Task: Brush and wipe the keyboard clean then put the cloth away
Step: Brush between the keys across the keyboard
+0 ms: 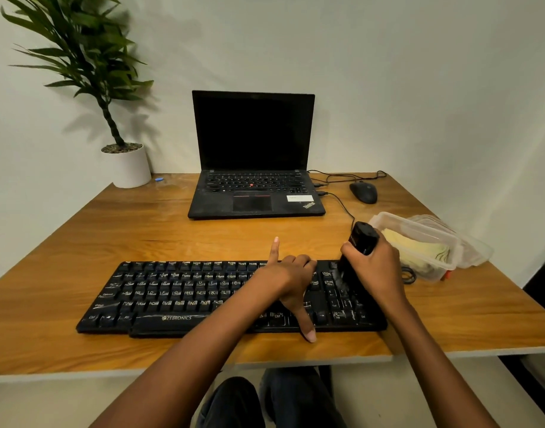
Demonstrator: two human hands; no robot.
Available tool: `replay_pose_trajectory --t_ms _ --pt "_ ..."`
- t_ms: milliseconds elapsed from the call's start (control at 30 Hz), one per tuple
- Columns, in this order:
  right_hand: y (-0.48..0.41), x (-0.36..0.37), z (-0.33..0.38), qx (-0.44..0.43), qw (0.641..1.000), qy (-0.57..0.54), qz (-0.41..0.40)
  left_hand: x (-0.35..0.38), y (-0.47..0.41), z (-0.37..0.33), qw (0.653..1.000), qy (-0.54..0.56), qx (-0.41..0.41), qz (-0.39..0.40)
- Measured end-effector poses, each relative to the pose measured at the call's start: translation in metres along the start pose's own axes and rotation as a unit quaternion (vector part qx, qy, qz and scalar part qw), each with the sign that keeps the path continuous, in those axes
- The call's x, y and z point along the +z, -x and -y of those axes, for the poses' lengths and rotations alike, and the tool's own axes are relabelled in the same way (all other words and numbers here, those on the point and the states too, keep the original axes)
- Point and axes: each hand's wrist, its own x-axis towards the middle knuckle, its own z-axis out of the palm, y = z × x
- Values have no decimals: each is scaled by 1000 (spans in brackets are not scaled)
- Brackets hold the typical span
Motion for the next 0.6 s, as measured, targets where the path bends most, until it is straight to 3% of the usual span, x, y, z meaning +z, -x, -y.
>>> replay_pose_trajectory --t_ms 400,600 --pt "-15 4 12 -7 1000 3 -26 -2 1 -1 1000 2 -1 1" --pt "-6 2 7 8 1000 6 14 1 2 0 1000 4 1 -1"
